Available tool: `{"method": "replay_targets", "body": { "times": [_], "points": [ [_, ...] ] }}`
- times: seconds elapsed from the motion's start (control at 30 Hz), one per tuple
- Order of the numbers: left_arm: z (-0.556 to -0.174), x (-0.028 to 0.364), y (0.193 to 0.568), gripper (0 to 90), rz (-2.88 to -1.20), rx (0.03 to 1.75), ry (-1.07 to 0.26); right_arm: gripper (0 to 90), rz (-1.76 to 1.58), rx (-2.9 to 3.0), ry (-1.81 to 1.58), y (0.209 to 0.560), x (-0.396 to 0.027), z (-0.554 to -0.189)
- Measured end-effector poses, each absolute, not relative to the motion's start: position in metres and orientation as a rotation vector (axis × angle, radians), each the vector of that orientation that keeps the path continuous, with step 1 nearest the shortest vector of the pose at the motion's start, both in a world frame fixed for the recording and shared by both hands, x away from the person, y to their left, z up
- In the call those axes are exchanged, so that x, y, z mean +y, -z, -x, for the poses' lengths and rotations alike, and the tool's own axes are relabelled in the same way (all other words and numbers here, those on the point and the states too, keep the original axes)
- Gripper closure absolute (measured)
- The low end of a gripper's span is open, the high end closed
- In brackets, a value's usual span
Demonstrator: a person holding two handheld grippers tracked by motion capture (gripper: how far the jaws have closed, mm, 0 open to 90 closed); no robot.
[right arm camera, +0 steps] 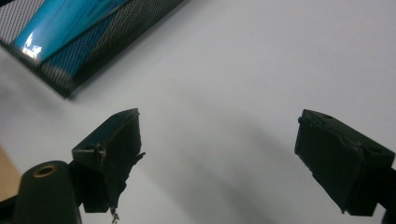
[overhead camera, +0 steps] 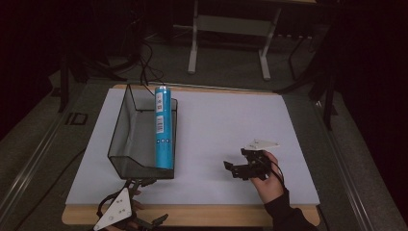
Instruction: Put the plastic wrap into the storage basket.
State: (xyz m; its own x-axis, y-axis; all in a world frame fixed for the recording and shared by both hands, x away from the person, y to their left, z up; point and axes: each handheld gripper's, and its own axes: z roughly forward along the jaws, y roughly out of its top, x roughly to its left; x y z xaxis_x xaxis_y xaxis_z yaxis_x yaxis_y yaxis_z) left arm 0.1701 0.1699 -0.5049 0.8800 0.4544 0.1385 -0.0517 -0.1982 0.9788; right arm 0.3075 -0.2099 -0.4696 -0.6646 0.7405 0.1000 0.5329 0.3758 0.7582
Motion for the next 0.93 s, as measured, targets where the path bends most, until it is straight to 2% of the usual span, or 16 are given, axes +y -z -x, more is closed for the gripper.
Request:
{"method": "replay_targets", "body": {
  "times": [0.37, 0.93],
  "points": [
    [-0.169, 0.171, 0.504, 0.7, -1.718, 0.31, -0.48, 14.3, -1.133, 2.34, -1.159, 0.485, -0.237, -0.286],
    [-0.169, 0.171, 0.506, 0.7, -1.732, 0.301, -0.476, 14.3, -1.107, 2.278, -1.18, 0.489, -0.241, -0.29]
  ]
}}
